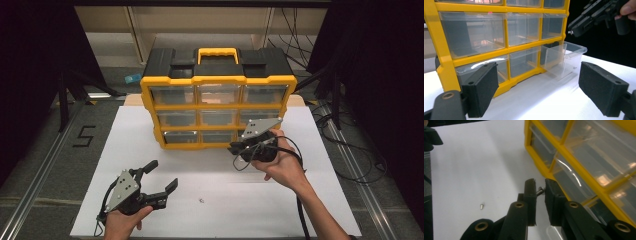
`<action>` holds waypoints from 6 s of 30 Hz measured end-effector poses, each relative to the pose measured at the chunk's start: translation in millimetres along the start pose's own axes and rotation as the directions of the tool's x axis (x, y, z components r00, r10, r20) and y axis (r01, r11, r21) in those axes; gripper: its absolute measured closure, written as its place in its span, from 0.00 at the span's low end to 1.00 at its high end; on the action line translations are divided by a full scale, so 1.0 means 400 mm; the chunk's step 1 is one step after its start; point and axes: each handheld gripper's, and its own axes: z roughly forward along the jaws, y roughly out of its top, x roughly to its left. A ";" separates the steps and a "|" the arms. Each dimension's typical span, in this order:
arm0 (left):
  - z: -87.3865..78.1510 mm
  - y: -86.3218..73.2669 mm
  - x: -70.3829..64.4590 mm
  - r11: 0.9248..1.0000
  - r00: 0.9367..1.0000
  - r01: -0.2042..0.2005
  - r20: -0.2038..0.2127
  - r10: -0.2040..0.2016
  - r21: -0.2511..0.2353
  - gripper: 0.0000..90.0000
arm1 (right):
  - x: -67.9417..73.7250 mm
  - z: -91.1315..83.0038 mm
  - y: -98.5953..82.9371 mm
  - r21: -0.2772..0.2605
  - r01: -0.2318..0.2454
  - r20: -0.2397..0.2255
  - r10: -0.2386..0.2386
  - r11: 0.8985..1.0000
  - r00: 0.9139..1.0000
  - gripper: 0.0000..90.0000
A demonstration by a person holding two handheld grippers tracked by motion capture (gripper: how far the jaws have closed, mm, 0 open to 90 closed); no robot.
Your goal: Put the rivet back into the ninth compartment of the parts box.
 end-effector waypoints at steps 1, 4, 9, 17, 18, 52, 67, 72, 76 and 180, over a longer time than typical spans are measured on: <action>0.000 0.000 0.000 1.000 1.000 0.000 0.000 0.000 0.000 0.18 | -0.005 -0.005 -0.001 -0.001 -0.003 -0.002 0.003 1.000 1.000 0.89; 0.000 0.001 0.001 1.000 1.000 -0.005 0.000 0.005 -0.001 0.18 | -0.023 -0.024 -0.009 -0.019 -0.017 0.022 0.017 1.000 1.000 0.89; 0.000 0.001 -0.001 1.000 1.000 -0.001 0.000 0.001 -0.001 0.18 | -0.041 -0.045 -0.016 -0.032 -0.034 0.045 0.035 0.999 0.998 0.89; 0.000 0.001 0.000 1.000 1.000 -0.004 0.000 0.004 -0.001 0.18 | -0.071 -0.067 -0.031 -0.032 -0.065 0.083 0.067 0.997 0.994 0.89; 0.000 0.001 0.000 1.000 1.000 -0.005 0.000 0.005 -0.001 0.18 | -0.071 -0.067 -0.031 -0.032 -0.065 0.083 0.067 0.997 0.994 0.89; -0.001 0.002 0.002 1.000 1.000 -0.004 -0.001 0.004 -0.009 0.18 | -0.148 -0.023 -0.121 0.096 -0.110 0.159 0.094 0.989 0.983 0.89; -0.001 0.002 0.003 1.000 1.000 -0.005 -0.001 0.005 -0.009 0.18 | -0.158 -0.008 -0.144 0.160 -0.144 0.162 0.117 0.977 0.980 0.89; -0.001 0.003 0.003 1.000 1.000 -0.004 -0.001 0.004 -0.009 0.18 | -0.157 0.002 -0.148 0.196 -0.136 0.158 0.106 0.971 0.982 0.82; -0.002 0.003 0.003 1.000 1.000 -0.003 -0.002 0.003 -0.009 0.18 | -0.148 -0.001 -0.135 0.153 -0.135 0.179 0.107 0.979 0.978 0.67; -0.005 0.004 0.003 1.000 1.000 0.001 -0.010 -0.001 -0.017 0.18 | 0.074 0.136 -0.001 0.124 0.110 -0.121 -0.095 0.986 0.988 0.93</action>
